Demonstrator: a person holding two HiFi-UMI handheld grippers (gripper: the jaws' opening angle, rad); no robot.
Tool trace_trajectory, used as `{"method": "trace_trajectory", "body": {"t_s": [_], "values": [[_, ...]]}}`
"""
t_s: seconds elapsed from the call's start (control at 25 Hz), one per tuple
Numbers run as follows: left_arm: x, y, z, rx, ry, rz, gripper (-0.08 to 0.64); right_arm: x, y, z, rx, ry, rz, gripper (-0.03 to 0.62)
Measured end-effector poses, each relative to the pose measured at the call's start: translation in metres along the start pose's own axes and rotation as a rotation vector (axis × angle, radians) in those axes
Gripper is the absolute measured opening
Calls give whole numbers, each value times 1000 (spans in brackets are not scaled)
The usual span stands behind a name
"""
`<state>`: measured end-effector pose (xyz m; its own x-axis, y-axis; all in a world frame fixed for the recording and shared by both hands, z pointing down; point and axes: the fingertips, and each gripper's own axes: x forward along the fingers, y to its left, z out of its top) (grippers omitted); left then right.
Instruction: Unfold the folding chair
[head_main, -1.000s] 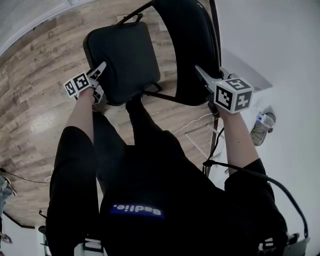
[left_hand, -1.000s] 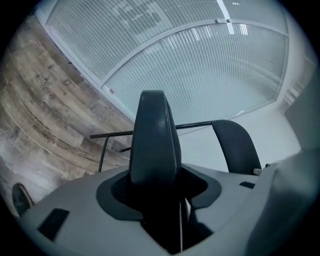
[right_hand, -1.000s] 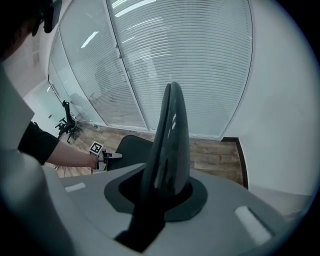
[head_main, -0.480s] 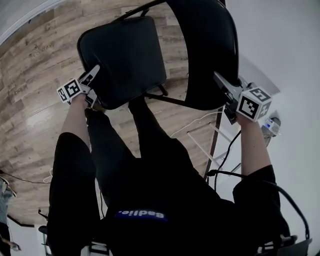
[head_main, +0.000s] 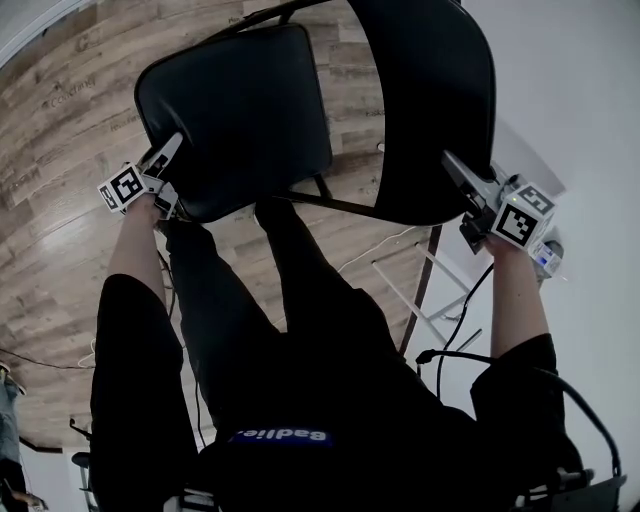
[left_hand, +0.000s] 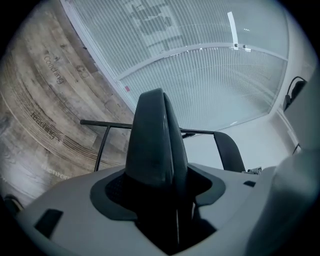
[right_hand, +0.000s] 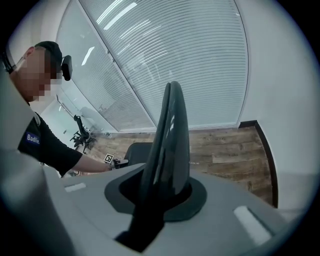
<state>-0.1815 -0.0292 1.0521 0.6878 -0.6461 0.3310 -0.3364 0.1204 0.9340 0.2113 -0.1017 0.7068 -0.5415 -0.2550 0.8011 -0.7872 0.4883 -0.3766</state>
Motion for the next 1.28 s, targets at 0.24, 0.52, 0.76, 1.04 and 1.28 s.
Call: {"method": "trace_trajectory", "body": {"t_s": [0.24, 0.52, 0.76, 1.04, 1.28], "values": [[6, 8, 4, 14, -17, 21, 291, 1, 3, 2, 0, -13, 15, 66], [2, 11, 4, 25, -49, 106, 319, 1, 2, 0, 1, -15, 9, 67], [-16, 9, 4, 74, -48, 251, 343, 1, 3, 1, -3, -9, -7, 72], [-52, -29, 11, 243, 68, 390, 348, 0, -1, -1, -4, -16, -13, 77], [-79, -140, 14, 335, 14, 305, 348, -2, -1, 0, 0, -15, -26, 81]]}}
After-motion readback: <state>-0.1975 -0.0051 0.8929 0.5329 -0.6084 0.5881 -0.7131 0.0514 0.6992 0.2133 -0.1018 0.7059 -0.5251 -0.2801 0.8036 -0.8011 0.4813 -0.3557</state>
